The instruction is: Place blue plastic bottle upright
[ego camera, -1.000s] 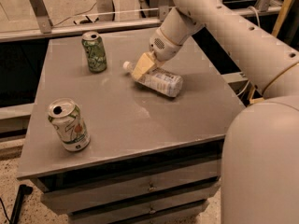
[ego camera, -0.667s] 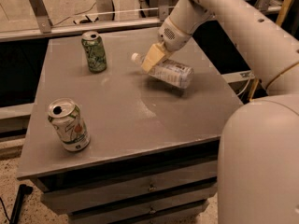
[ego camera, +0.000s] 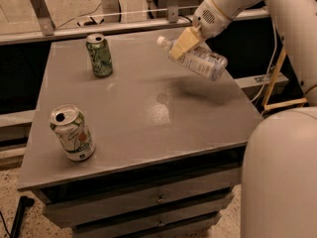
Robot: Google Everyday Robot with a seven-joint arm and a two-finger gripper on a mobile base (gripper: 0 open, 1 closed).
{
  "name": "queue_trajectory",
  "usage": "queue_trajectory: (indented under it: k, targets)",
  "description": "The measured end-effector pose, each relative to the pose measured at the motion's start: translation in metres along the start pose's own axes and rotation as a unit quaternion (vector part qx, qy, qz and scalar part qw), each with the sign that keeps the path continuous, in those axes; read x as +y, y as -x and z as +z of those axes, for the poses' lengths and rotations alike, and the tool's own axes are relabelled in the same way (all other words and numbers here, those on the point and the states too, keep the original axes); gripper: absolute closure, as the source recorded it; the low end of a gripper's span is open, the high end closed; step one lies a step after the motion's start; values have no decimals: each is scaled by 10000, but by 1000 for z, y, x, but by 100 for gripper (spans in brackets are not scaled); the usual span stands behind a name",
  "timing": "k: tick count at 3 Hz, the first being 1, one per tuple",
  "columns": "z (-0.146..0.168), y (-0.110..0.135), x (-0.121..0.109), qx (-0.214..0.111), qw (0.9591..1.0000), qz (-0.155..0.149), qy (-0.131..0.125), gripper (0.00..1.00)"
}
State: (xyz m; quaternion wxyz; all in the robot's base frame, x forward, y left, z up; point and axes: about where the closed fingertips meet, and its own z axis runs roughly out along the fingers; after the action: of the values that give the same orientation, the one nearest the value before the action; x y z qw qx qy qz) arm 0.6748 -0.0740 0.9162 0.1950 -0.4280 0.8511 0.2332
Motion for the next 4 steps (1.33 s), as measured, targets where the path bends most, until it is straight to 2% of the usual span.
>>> queue_trajectory:
  k: [1,2,3,4]
  targets:
    - [1,4,-1,-69,10000,1,-1,100]
    - [-4,14,5,-363,9990,-253,42,100]
    - [-28,23,22,-1054,9915,-729,237,100]
    - [-75,17,51,-2297,9618,-1262,784,100]
